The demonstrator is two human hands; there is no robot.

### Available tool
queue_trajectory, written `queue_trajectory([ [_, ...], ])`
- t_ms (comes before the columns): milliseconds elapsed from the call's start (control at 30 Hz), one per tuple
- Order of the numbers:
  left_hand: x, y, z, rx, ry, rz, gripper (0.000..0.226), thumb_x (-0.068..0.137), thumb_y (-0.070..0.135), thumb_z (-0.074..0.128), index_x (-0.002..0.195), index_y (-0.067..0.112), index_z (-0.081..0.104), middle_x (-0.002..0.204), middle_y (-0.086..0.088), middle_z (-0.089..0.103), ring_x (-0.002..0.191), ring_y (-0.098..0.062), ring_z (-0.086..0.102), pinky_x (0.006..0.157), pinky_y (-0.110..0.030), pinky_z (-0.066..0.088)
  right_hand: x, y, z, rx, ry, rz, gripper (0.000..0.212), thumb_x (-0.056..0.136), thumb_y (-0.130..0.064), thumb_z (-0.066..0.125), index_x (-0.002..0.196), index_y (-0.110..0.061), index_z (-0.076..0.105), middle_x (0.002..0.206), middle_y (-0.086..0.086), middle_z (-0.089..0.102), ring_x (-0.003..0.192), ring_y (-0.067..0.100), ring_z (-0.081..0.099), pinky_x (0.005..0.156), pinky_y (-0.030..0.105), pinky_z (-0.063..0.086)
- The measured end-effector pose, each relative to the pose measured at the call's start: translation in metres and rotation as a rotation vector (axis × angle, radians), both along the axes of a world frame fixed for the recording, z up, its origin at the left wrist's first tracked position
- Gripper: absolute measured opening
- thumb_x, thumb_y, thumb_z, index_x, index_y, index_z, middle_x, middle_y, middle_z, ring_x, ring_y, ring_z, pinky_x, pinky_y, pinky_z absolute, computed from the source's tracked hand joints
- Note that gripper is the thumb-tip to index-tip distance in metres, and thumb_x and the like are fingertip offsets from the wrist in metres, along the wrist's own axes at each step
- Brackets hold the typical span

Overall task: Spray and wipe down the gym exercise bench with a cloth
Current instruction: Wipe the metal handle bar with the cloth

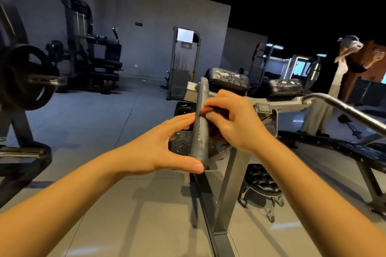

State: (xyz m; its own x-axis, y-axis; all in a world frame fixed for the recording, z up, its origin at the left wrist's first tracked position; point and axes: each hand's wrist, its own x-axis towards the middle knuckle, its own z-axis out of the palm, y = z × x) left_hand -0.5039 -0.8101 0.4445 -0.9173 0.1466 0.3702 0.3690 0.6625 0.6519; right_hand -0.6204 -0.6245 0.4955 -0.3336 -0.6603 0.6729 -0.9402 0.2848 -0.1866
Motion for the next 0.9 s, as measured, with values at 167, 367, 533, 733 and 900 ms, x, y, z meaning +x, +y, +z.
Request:
queue_trajectory([
  [167,0.0,0.002,0.001,0.005,0.035,-0.025,0.088,0.077,0.045,0.084,0.14,0.072,0.029,0.147,0.048,0.031,0.133,0.021,0.034,0.104,-0.014,0.035,0.049,0.039,-0.012,0.128,0.051,0.277,0.014,0.095,-0.011,0.069,0.105,-0.017,0.076,0.101,-0.012,0.061,0.099,0.007,0.06,0.088,0.02,0.049],
  [367,-0.004,-0.001,-0.003,-0.021,0.01,0.002,0.1,0.069,0.068,0.077,0.153,0.058,0.024,0.154,0.038,0.032,0.139,0.013,0.034,0.117,-0.032,0.034,-0.037,-0.014,0.018,0.043,0.04,-0.092,0.016,0.098,-0.02,0.066,0.11,-0.018,0.076,0.099,-0.006,0.062,0.093,0.01,0.056,0.091,0.04,0.05],
  [533,-0.003,-0.001,-0.002,-0.021,0.026,-0.029,0.093,0.071,0.063,0.079,0.146,0.07,0.025,0.151,0.043,0.031,0.138,0.015,0.033,0.112,-0.025,0.034,0.012,0.016,-0.006,0.028,-0.033,0.112,0.016,0.095,-0.007,0.067,0.108,-0.013,0.076,0.1,-0.011,0.061,0.097,0.005,0.059,0.088,0.019,0.047],
  [733,-0.005,-0.004,-0.003,-0.042,0.04,-0.022,0.095,0.07,0.065,0.078,0.15,0.061,0.027,0.153,0.039,0.032,0.139,0.013,0.034,0.111,-0.025,0.034,-0.004,0.007,0.007,0.089,0.081,0.096,0.014,0.096,-0.015,0.067,0.106,-0.019,0.076,0.097,-0.013,0.058,0.093,0.004,0.056,0.086,0.026,0.049],
  [900,-0.005,-0.006,-0.003,-0.04,0.021,-0.003,0.097,0.066,0.07,0.077,0.148,0.062,0.025,0.153,0.042,0.028,0.137,0.017,0.033,0.112,-0.022,0.033,-0.024,-0.016,0.01,0.017,-0.007,-0.048,0.014,0.098,-0.012,0.064,0.106,-0.014,0.075,0.1,-0.007,0.057,0.096,0.013,0.057,0.092,0.043,0.052],
])
